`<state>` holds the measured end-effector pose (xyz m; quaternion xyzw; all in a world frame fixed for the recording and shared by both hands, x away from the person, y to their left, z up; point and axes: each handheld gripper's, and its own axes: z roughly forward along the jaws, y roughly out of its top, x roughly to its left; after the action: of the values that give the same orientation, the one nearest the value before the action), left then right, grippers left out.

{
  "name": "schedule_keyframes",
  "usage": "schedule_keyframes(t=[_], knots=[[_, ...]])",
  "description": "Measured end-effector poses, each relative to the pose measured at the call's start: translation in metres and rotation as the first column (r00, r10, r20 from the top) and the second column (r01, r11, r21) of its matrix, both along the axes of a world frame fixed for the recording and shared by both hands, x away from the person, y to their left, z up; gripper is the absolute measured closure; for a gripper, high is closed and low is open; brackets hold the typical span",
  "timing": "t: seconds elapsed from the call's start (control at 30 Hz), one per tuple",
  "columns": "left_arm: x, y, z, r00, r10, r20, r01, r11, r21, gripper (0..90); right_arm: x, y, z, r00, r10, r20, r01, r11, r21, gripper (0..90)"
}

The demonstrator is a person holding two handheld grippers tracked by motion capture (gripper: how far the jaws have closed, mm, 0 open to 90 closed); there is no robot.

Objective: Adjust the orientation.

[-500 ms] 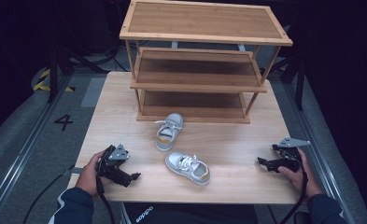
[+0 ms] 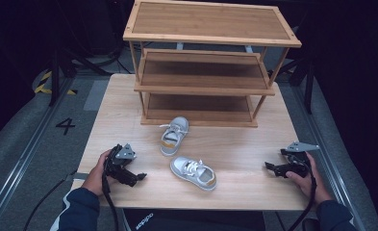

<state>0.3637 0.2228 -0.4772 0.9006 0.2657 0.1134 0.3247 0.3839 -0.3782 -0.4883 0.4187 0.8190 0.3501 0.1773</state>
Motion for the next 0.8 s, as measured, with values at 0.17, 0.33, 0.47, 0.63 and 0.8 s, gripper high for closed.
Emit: schedule_keyframes(t=[0.17,0.33,0.47,0.63,0.8], knots=[[-0.008,-0.003,0.004,0.9939,0.092,0.060,-0.093,0.9954,0.019,22.4,0.000,0.000,0.000,1.0000,0.000,0.000,0.000,1.0000,0.000,5.2],[-0.010,-0.003,0.023,0.9971,0.033,0.069,-0.030,0.9986,-0.044,22.1,0.000,0.000,0.000,1.0000,0.007,-0.001,-0.007,1.0000,0.001,5.1],[-0.010,-0.010,0.036,0.9956,0.011,0.093,-0.008,0.9994,-0.035,25.0,0.000,-0.001,0.000,0.9999,0.010,-0.003,-0.010,0.9999,0.003,5.1],[0.000,-0.030,0.048,0.9932,-0.052,0.104,0.051,0.9986,0.012,32.4,0.000,-0.001,0.000,0.9999,0.011,-0.002,-0.011,0.9999,0.002,5.1],[0.010,-0.045,0.058,0.9876,-0.116,0.106,0.113,0.9932,0.027,40.3,0.000,-0.001,0.000,0.9999,0.011,-0.002,-0.011,0.9999,0.003,5.1]])
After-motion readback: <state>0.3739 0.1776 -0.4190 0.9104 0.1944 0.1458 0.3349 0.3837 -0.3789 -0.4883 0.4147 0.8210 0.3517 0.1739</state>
